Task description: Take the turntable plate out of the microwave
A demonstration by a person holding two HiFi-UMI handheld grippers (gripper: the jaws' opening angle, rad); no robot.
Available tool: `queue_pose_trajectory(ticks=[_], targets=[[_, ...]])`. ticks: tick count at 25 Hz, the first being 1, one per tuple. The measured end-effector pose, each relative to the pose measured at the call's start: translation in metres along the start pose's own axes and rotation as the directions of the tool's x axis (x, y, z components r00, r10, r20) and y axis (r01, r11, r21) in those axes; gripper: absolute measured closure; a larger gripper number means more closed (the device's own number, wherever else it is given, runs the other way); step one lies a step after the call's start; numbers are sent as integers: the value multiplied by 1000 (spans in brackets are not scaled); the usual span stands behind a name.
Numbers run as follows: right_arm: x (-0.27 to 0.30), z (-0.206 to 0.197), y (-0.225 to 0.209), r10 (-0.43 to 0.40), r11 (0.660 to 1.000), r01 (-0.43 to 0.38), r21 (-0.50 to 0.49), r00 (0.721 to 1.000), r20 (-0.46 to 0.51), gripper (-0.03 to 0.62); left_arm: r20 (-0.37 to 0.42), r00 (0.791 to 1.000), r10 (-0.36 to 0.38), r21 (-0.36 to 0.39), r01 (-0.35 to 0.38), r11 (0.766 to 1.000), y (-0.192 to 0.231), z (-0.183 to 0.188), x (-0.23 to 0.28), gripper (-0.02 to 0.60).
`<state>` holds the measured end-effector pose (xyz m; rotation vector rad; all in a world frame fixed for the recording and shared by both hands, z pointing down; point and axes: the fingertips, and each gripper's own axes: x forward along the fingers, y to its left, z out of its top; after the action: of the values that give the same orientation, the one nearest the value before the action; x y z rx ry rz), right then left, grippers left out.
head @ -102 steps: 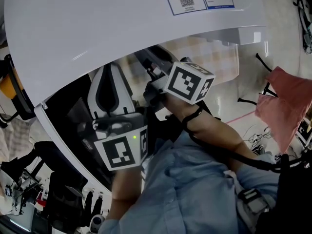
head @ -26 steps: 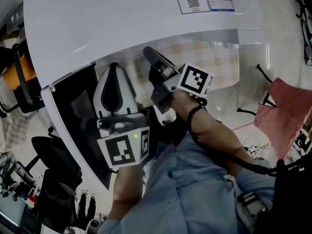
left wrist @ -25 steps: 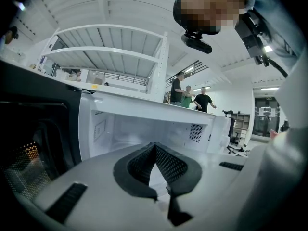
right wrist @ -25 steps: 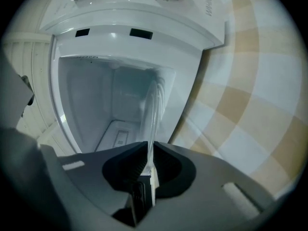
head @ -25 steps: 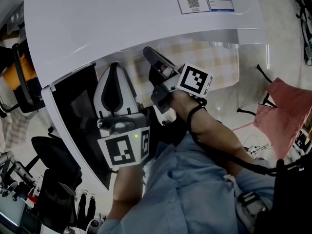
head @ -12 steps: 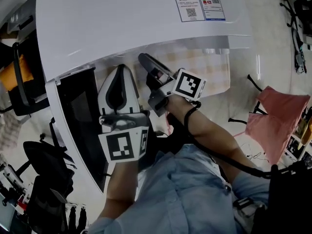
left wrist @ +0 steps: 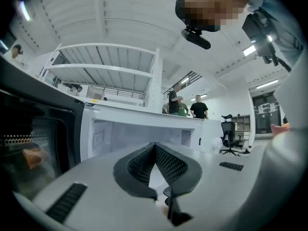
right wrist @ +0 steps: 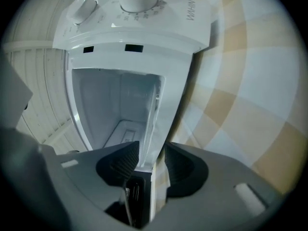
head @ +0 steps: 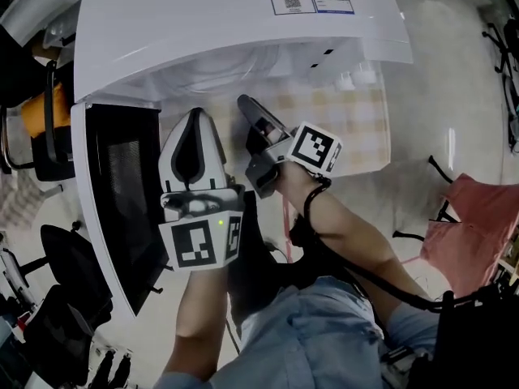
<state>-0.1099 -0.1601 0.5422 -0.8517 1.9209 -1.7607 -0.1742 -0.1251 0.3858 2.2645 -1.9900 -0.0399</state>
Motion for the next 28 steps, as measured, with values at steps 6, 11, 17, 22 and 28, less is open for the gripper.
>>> queue_pose_trajectory(ticks=[6,11,17,22,28], targets=[[14,0,2,37,999,-38,-34,999,-8,444,-12,1000,23,-28,-23,999,1,-10,-5,575],[32,6,0,28,1000,-28,-9,999,19,444,-24,998,54,-30,-54,998,16,-14,-1,575],[39,6,4,22,999,-21,-41,999,27,514,-35,996,83,-22,-84,996,34,-11,1,574],[27,5,7,51,996,-49,-69,998,23,548,-30,995,92,-7,-92,996,35,-11,-1,575],[0,-2,5,62,997,-61,-37,998,25,551,-4,996,91,22,-91,996,28,-5,-5,575]])
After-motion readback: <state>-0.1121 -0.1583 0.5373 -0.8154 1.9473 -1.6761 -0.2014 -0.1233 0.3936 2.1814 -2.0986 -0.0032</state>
